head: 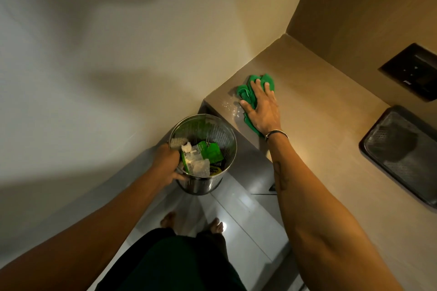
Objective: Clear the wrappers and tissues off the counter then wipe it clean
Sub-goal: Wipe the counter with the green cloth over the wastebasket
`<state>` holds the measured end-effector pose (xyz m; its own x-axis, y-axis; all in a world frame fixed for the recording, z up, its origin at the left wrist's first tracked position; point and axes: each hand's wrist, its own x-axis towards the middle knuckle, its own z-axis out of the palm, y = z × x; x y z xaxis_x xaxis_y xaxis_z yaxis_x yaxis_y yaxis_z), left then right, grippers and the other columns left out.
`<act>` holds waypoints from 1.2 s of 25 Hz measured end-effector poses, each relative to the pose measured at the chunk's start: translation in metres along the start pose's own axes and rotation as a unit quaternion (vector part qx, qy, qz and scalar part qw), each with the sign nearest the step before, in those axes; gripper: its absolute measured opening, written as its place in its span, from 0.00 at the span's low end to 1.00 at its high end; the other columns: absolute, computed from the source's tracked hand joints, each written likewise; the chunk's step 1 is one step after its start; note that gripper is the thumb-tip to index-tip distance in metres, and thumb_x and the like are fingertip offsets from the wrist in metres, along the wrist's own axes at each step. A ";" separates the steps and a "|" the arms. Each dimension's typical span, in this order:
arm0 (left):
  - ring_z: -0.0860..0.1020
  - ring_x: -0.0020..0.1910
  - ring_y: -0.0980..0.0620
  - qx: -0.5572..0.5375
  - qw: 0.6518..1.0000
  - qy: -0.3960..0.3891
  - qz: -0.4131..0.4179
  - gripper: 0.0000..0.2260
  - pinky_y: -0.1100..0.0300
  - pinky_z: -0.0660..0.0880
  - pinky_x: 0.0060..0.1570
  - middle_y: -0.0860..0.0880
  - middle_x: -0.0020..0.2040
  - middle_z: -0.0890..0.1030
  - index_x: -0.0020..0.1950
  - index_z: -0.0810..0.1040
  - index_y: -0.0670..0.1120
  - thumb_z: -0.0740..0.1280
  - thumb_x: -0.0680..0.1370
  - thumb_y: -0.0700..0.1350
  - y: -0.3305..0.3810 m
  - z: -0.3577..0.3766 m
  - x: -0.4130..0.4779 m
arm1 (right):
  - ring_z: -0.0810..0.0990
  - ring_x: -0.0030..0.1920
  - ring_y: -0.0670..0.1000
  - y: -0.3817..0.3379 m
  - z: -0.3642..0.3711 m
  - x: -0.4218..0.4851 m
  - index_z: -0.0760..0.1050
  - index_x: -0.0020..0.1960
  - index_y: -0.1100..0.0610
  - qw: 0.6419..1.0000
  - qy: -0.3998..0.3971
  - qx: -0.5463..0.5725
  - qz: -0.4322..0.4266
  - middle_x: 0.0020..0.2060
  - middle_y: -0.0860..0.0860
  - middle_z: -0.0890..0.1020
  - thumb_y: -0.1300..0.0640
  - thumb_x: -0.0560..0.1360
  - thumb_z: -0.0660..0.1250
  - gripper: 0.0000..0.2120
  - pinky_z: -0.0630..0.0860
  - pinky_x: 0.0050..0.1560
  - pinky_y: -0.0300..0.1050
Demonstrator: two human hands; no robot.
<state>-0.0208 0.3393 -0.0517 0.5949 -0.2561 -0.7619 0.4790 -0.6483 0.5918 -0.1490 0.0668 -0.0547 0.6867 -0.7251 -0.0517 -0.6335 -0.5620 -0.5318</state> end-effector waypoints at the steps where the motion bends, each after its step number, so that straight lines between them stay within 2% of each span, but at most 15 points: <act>1: 0.86 0.42 0.38 -0.001 1.000 -0.004 0.001 0.07 0.44 0.84 0.26 0.41 0.47 0.86 0.52 0.81 0.48 0.63 0.84 0.41 0.000 0.000 -0.001 | 0.54 0.85 0.60 -0.009 0.007 -0.003 0.59 0.84 0.52 1.000 -0.003 0.000 -0.011 0.84 0.55 0.60 0.44 0.85 0.61 0.31 0.52 0.86 0.60; 5: 0.84 0.42 0.38 -0.011 1.000 -0.013 -0.001 0.06 0.42 0.84 0.25 0.42 0.47 0.84 0.50 0.80 0.48 0.64 0.83 0.42 0.003 -0.001 -0.001 | 0.64 0.82 0.62 -0.058 0.033 -0.020 0.69 0.79 0.52 0.997 -0.009 0.018 -0.078 0.80 0.57 0.70 0.60 0.83 0.66 0.25 0.62 0.82 0.63; 7: 0.83 0.40 0.39 -0.007 1.000 -0.008 0.006 0.09 0.43 0.82 0.22 0.44 0.44 0.82 0.46 0.77 0.50 0.63 0.82 0.38 0.006 -0.002 0.000 | 0.70 0.79 0.61 -0.086 0.050 -0.035 0.72 0.76 0.54 0.990 -0.047 0.036 -0.129 0.76 0.56 0.75 0.65 0.80 0.70 0.26 0.66 0.81 0.62; 8: 0.83 0.39 0.40 -0.006 1.000 -0.007 0.006 0.11 0.44 0.82 0.21 0.45 0.44 0.82 0.46 0.77 0.51 0.62 0.83 0.37 0.005 -0.003 0.000 | 0.75 0.75 0.62 -0.099 0.059 -0.048 0.74 0.75 0.56 0.986 -0.069 0.059 -0.143 0.73 0.58 0.78 0.67 0.79 0.69 0.25 0.72 0.77 0.62; 10: 0.84 0.44 0.37 -0.022 1.000 -0.002 -0.006 0.09 0.43 0.82 0.21 0.43 0.47 0.83 0.50 0.77 0.47 0.60 0.84 0.37 0.004 -0.002 0.002 | 0.82 0.67 0.62 -0.120 0.075 -0.085 0.73 0.75 0.57 0.974 -0.135 0.082 -0.161 0.69 0.59 0.81 0.68 0.80 0.67 0.24 0.80 0.66 0.62; 12: 0.84 0.50 0.34 -0.019 1.000 0.021 -0.011 0.06 0.40 0.84 0.28 0.39 0.55 0.83 0.58 0.76 0.44 0.60 0.85 0.41 -0.002 0.000 0.004 | 0.82 0.66 0.61 -0.129 0.081 -0.121 0.73 0.75 0.55 0.970 -0.148 0.091 -0.171 0.70 0.58 0.80 0.68 0.79 0.67 0.26 0.81 0.64 0.62; 13: 0.84 0.50 0.36 -0.004 1.000 0.027 0.000 0.08 0.38 0.85 0.33 0.39 0.55 0.84 0.59 0.77 0.44 0.61 0.85 0.44 -0.004 0.000 0.005 | 0.82 0.67 0.60 -0.127 0.077 -0.126 0.73 0.75 0.55 0.973 -0.114 0.104 -0.171 0.70 0.57 0.80 0.69 0.78 0.67 0.27 0.81 0.64 0.61; 15: 0.85 0.46 0.38 0.017 0.999 0.018 0.024 0.08 0.35 0.86 0.38 0.41 0.51 0.86 0.59 0.80 0.46 0.64 0.84 0.46 -0.005 0.001 0.003 | 0.82 0.67 0.59 -0.116 0.051 -0.115 0.73 0.75 0.53 0.977 0.018 0.135 -0.162 0.70 0.56 0.81 0.67 0.78 0.63 0.26 0.82 0.65 0.57; 17: 0.85 0.45 0.38 0.017 0.999 0.002 0.030 0.08 0.37 0.86 0.35 0.43 0.48 0.84 0.59 0.79 0.48 0.64 0.82 0.42 -0.008 0.002 0.003 | 0.84 0.62 0.57 -0.090 0.009 -0.089 0.71 0.75 0.50 0.969 0.155 0.145 -0.123 0.67 0.55 0.83 0.58 0.81 0.58 0.23 0.83 0.60 0.50; 19: 0.84 0.43 0.40 0.012 0.999 -0.010 0.031 0.08 0.41 0.85 0.30 0.45 0.47 0.84 0.59 0.79 0.49 0.65 0.82 0.42 -0.009 0.001 0.002 | 0.84 0.63 0.58 -0.047 -0.028 -0.057 0.71 0.76 0.50 0.968 0.221 0.114 -0.026 0.68 0.56 0.82 0.53 0.84 0.57 0.20 0.82 0.62 0.52; 21: 0.86 0.39 0.42 -0.001 0.999 -0.017 0.030 0.07 0.42 0.85 0.30 0.45 0.43 0.85 0.54 0.82 0.49 0.65 0.81 0.42 -0.011 -0.002 0.001 | 0.80 0.69 0.62 -0.010 -0.036 -0.033 0.70 0.77 0.54 0.976 0.180 0.088 0.086 0.71 0.59 0.79 0.56 0.87 0.57 0.20 0.78 0.69 0.58; 23: 0.86 0.35 0.44 -0.021 0.999 -0.024 0.027 0.05 0.44 0.85 0.28 0.47 0.39 0.85 0.49 0.82 0.51 0.67 0.81 0.44 -0.011 -0.004 0.000 | 0.74 0.73 0.66 -0.003 -0.016 -0.017 0.70 0.77 0.56 0.983 0.112 0.069 0.128 0.74 0.62 0.75 0.58 0.87 0.56 0.19 0.72 0.74 0.60; 25: 0.87 0.33 0.45 -0.038 0.999 -0.026 0.022 0.03 0.46 0.84 0.26 0.48 0.38 0.85 0.48 0.82 0.52 0.70 0.80 0.49 -0.007 -0.006 -0.001 | 0.75 0.71 0.68 -0.029 0.011 -0.008 0.71 0.76 0.57 0.994 0.071 0.063 0.062 0.73 0.64 0.75 0.59 0.86 0.57 0.19 0.75 0.71 0.62; 27: 0.86 0.39 0.43 -0.042 0.999 -0.026 0.017 0.05 0.47 0.83 0.25 0.48 0.41 0.84 0.48 0.80 0.52 0.72 0.80 0.51 -0.002 -0.007 -0.001 | 0.79 0.67 0.67 -0.067 0.034 -0.009 0.73 0.74 0.57 0.997 0.029 0.061 -0.035 0.70 0.62 0.78 0.59 0.85 0.59 0.18 0.78 0.66 0.62; 30: 0.84 0.44 0.41 -0.034 0.998 -0.037 0.023 0.03 0.46 0.84 0.26 0.44 0.46 0.84 0.48 0.80 0.52 0.70 0.81 0.46 -0.003 -0.008 -0.003 | 0.81 0.66 0.65 -0.096 0.057 -0.042 0.74 0.73 0.57 0.993 -0.014 0.070 -0.097 0.68 0.61 0.81 0.61 0.85 0.62 0.17 0.80 0.66 0.63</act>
<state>-0.0190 0.3480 -0.0490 0.5684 -0.3385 -0.7499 0.4972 -0.5849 0.6409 -0.0970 0.1736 -0.0493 0.8015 -0.5965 0.0415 -0.4339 -0.6280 -0.6460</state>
